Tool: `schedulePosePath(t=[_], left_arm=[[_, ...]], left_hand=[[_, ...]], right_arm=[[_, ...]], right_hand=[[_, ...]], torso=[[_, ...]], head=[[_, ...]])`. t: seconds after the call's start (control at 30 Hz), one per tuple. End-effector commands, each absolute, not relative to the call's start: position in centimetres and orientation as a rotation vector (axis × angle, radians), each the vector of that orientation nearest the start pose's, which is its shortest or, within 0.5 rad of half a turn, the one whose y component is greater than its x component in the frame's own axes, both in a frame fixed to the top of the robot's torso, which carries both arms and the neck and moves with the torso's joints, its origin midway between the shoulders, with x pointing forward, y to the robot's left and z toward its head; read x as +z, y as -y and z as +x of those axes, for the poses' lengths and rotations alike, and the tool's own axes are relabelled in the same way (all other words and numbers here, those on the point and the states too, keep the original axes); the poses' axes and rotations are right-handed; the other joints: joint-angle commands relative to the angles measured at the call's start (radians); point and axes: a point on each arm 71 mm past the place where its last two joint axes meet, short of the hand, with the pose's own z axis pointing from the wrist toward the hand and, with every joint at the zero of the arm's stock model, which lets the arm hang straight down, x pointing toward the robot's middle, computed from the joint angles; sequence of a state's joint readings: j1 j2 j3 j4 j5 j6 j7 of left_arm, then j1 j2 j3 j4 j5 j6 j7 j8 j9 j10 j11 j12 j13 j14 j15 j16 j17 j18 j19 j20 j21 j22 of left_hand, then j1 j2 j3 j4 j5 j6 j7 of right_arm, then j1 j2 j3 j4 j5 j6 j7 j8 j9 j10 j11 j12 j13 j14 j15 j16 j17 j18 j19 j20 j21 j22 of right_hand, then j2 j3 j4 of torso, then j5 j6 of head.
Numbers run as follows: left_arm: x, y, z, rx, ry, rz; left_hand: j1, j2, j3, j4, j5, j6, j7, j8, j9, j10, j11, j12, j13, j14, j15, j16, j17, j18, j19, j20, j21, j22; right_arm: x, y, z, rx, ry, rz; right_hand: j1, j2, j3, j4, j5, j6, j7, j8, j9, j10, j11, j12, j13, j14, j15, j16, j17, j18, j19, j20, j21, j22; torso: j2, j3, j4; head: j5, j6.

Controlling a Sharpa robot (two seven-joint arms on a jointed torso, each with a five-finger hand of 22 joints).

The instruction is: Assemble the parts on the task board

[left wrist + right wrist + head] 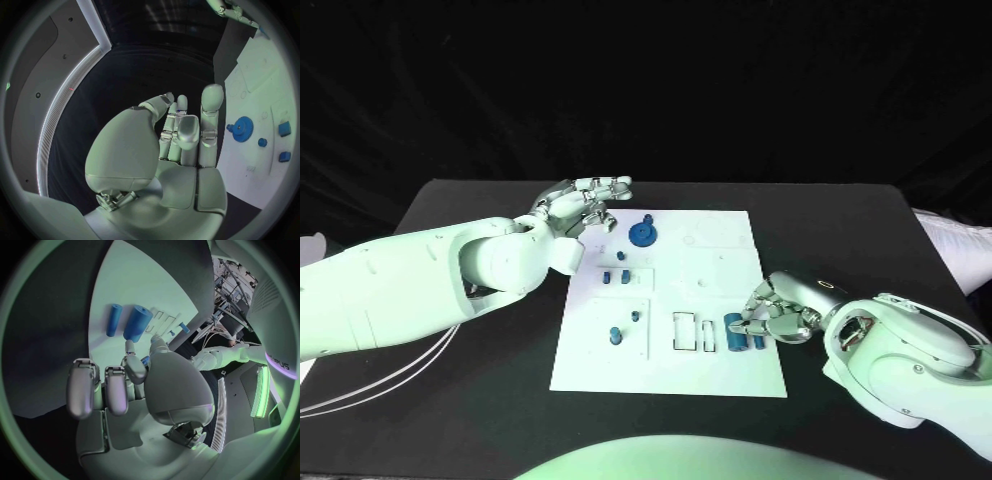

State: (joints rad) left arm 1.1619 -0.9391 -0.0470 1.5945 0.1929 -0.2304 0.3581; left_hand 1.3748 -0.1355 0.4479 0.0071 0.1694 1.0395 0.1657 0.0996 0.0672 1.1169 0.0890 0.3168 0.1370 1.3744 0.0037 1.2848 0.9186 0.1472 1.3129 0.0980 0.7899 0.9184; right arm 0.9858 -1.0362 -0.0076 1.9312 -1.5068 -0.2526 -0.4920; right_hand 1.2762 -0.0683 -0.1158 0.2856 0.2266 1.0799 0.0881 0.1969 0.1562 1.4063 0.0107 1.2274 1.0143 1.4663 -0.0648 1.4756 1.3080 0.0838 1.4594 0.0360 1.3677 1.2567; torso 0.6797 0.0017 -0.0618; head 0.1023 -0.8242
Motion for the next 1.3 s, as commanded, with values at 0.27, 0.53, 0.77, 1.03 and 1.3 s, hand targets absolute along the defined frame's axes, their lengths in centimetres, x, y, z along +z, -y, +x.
schedulePosePath(t=[0.27, 0.53, 0.77, 1.03, 1.3], left_arm=[[-19.8, -23.3, 46.7, -1.627, -1.43, -1.385], [-19.8, -23.3, 46.7, -1.629, -1.434, -1.386], [-19.8, -23.3, 46.6, -1.629, -1.437, -1.387], [-19.8, -23.3, 46.6, -1.631, -1.44, -1.388], [-19.8, -23.2, 46.6, -1.631, -1.442, -1.388]], left_hand=[[-0.006, 0.004, -0.004, -0.001, 0.005, -0.006, 0.001, 0.004, 0.001, -0.007, -0.002, 0.004, 0.001, -0.006, 0.0, -0.003, 0.001, 0.012, -0.002, 0.004, -0.004, 0.001], [-0.006, 0.004, -0.004, -0.001, 0.005, -0.006, 0.001, 0.004, 0.001, -0.007, -0.002, 0.004, 0.001, -0.006, 0.0, -0.003, 0.001, 0.012, -0.002, 0.004, -0.004, 0.001], [-0.006, 0.004, -0.004, -0.001, 0.005, -0.006, 0.001, 0.004, 0.001, -0.007, -0.002, 0.004, 0.001, -0.006, 0.0, -0.003, 0.001, 0.012, -0.002, 0.004, -0.004, 0.001], [-0.006, 0.004, -0.004, -0.001, 0.005, -0.006, 0.001, 0.004, 0.001, -0.007, -0.002, 0.004, 0.001, -0.006, 0.0, -0.003, 0.001, 0.012, -0.002, 0.004, -0.004, 0.001], [-0.006, 0.004, -0.004, -0.001, 0.005, -0.006, 0.001, 0.004, 0.001, -0.007, -0.002, 0.004, 0.001, -0.006, 0.0, -0.003, 0.001, 0.012, -0.002, 0.004, -0.004, 0.001]], right_arm=[[-24.1, 18.6, 37.1, 0.46, -2.01, -0.098], [-24.9, 18.1, 37.4, 0.445, -2.018, -0.125], [-25.7, 17.3, 37.3, 0.455, -2.029, -0.128], [-26.0, 17.1, 37.3, 0.443, -2.038, -0.147], [-26.2, 17.2, 37.5, 0.387, -2.025, -0.231]], right_hand=[[0.0, 0.012, -0.009, 0.001, 0.007, -0.003, 0.0, 0.008, 0.004, 0.001, -0.004, 0.049, 0.195, 0.071, 0.0, 0.006, 0.069, -0.016, 0.003, 0.002, 0.003, 0.001], [0.004, 0.017, -0.01, 0.0, 0.009, -0.004, 0.0, 0.01, 0.007, -0.004, -0.004, 0.044, 0.191, 0.07, 0.0, 0.005, 0.068, -0.015, 0.001, 0.002, 0.001, -0.001], [0.003, 0.018, -0.012, 0.0, 0.009, -0.004, 0.0, 0.011, 0.008, -0.006, -0.004, 0.041, 0.188, 0.07, 0.0, 0.005, 0.067, -0.015, 0.0, 0.002, 0.0, -0.002], [-0.04, 0.018, -0.05, 0.005, -0.007, -0.011, 0.0, 0.016, 0.02, -0.011, -0.003, 0.037, 0.195, 0.069, 0.001, 0.005, 0.07, -0.015, -0.002, 0.003, 0.0, -0.002], [0.036, 0.015, -0.052, -0.029, 0.012, -0.015, 0.0, 0.024, 0.033, -0.016, -0.003, 0.03, 0.202, 0.07, 0.001, 0.007, 0.078, -0.015, -0.003, 0.003, 0.003, 0.003]], torso=[[0.003, -0.0008, 0.0025], [0.005, -0.0008, 0.0037], [0.006, -0.0018, 0.0054], [0.006, -0.0023, 0.0049], [0.006, -0.0024, 0.0074]], head=[[0.002, 0.001], [0.003, 0.0], [0.003, -0.003], [0.003, -0.003], [0.0, -0.001]])
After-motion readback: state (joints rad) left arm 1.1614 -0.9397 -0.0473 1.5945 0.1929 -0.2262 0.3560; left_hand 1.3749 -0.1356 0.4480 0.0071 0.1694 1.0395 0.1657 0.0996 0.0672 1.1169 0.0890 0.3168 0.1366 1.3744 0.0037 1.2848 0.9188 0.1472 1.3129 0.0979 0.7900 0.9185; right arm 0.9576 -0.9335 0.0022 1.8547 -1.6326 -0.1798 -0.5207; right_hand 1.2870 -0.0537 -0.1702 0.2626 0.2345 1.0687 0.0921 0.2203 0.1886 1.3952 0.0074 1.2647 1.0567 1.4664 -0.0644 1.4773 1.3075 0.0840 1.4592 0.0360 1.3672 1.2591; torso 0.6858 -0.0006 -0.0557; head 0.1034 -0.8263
